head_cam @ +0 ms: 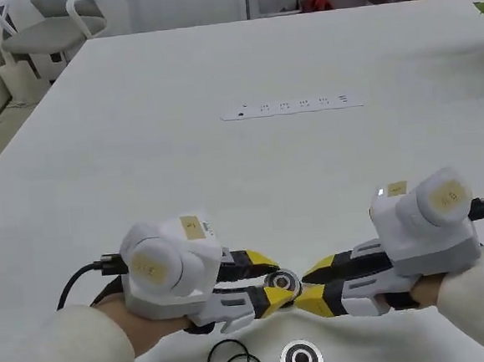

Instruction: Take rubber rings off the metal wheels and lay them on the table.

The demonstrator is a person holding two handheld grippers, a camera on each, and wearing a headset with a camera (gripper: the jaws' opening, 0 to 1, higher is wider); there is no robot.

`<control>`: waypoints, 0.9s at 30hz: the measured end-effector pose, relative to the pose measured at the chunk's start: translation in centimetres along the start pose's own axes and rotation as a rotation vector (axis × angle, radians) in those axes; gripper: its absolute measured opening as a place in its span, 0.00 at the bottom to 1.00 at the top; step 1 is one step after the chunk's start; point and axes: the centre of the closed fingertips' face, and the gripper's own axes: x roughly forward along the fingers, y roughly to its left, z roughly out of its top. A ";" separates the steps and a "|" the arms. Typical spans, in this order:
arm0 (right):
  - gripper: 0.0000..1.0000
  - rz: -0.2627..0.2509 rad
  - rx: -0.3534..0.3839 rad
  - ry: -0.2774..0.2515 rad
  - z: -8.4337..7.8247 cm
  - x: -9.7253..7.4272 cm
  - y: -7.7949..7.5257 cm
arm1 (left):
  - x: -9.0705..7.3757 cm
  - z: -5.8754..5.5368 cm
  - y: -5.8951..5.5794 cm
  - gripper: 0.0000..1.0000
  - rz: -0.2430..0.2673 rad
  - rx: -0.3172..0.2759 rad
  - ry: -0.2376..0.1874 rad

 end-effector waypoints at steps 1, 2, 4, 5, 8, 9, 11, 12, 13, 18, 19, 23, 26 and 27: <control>0.18 -0.001 -0.007 0.000 0.0 0.1 0.0 | 0.0 0.0 0.0 0.18 0.004 -0.009 -0.002; 0.18 -0.003 -0.015 -0.003 0.1 0.1 0.1 | 0.1 -0.2 0.0 0.16 0.005 -0.009 0.004; 0.17 -0.001 -0.019 -0.006 0.2 0.1 0.2 | 0.1 -0.3 -0.1 0.15 0.004 0.000 0.004; 0.17 -0.002 -0.022 -0.006 0.2 0.1 0.2 | 0.1 -0.3 -0.1 0.15 0.007 0.001 0.004; 0.17 -0.005 -0.029 -0.006 0.2 0.1 0.2 | 0.1 -0.3 0.0 0.15 0.012 -0.002 0.006; 0.17 -0.006 -0.034 -0.006 0.2 0.1 0.2 | 0.1 -0.3 0.0 0.15 0.014 -0.007 0.007; 0.17 -0.009 -0.039 -0.006 0.2 0.1 0.2 | 0.1 -0.3 0.0 0.15 0.016 -0.010 0.006; 0.17 -0.008 -0.040 -0.006 0.2 0.1 0.2 | 0.0 -0.3 0.0 0.15 0.015 -0.009 0.007; 0.17 -0.008 -0.040 -0.006 0.2 0.1 0.2 | 0.0 -0.3 0.0 0.15 0.014 -0.009 0.007; 0.16 -0.017 -0.059 0.000 0.1 0.3 0.1 | 0.0 -0.3 -0.1 0.15 0.019 -0.016 0.007; 0.16 -0.019 -0.063 0.001 0.1 0.3 0.1 | -0.1 -0.3 -0.1 0.15 0.021 -0.017 0.006; 0.07 -0.021 -0.089 0.016 -0.3 0.2 0.1 | -0.2 -0.3 -0.1 0.15 0.020 -0.022 0.006; 0.05 -0.018 -0.072 0.009 -0.3 0.2 0.0 | -0.2 -0.3 -0.2 0.15 0.022 -0.021 0.006; 0.05 -0.019 -0.078 0.010 -0.3 0.2 0.0 | -0.2 -0.3 -0.2 0.15 0.022 -0.022 0.005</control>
